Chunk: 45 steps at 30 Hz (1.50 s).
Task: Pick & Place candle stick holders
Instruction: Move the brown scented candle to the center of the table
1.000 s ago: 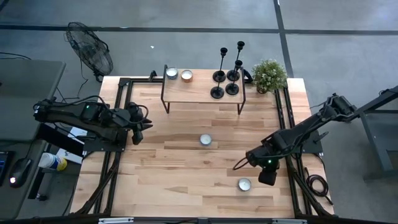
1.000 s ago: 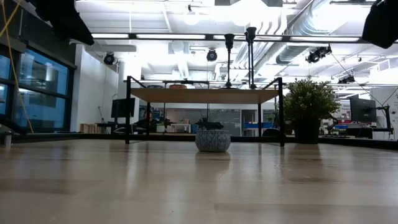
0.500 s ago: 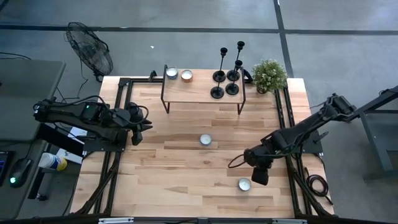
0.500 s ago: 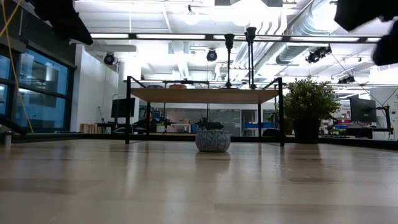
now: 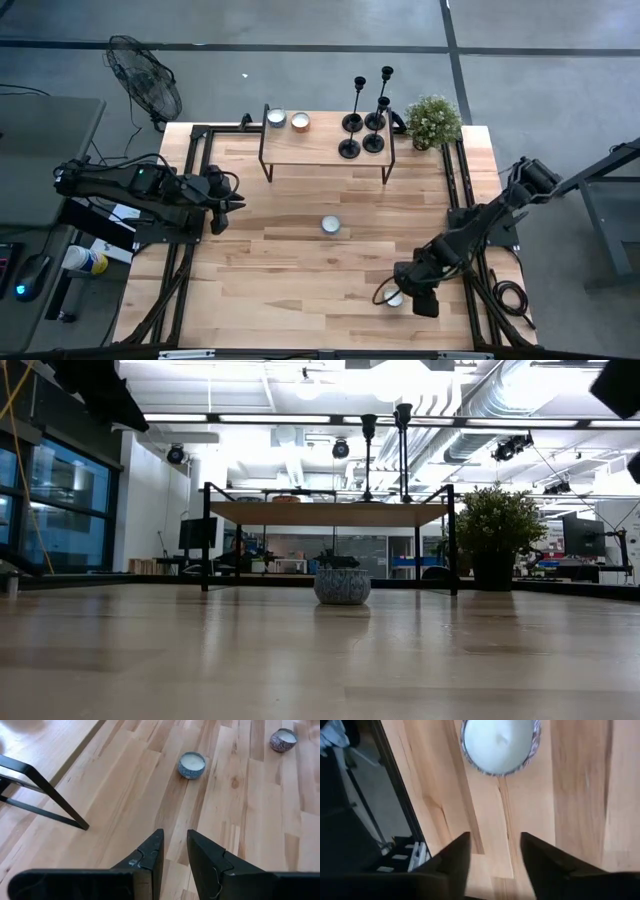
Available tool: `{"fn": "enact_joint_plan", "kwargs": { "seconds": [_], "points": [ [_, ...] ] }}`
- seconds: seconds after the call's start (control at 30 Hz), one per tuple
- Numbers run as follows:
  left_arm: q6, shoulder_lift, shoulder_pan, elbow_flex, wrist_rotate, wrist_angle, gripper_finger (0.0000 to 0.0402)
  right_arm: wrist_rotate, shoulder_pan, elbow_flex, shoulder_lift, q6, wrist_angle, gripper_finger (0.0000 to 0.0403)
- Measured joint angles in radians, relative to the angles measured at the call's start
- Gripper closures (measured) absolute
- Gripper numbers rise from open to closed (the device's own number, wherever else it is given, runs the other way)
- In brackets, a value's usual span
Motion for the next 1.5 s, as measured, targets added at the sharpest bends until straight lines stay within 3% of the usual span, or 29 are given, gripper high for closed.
{"fn": "enact_joint_plan", "kwargs": {
  "seconds": [0.23, 0.37, 0.67, 1.1, 1.5],
  "points": [
    [0.003, 0.000, 0.000, 0.000, 0.000, 0.000, 0.0321, 0.050, 0.027, 0.000, 0.066, -0.040, 0.091, 0.0121],
    [0.003, 0.000, 0.000, 0.000, 0.000, 0.000, 0.0321, 0.057, 0.030, 0.000, 0.131, -0.043, 0.107, 0.0092],
    [-0.002, 0.000, 0.000, 0.000, 0.030, 0.000, 0.0321, 0.090, 0.030, 0.000, 0.235, -0.061, 0.156, 0.0088],
    [-0.005, 0.000, 0.000, 0.000, 0.032, 0.000, 0.0321, 0.258, 0.003, 0.000, 0.236, -0.177, 0.256, 0.0088],
    [-0.003, 0.000, 0.000, 0.000, 0.029, 0.000, 0.0321, 0.315, -0.003, 0.000, 0.236, -0.315, 0.284, 0.0088]
  ]
}}
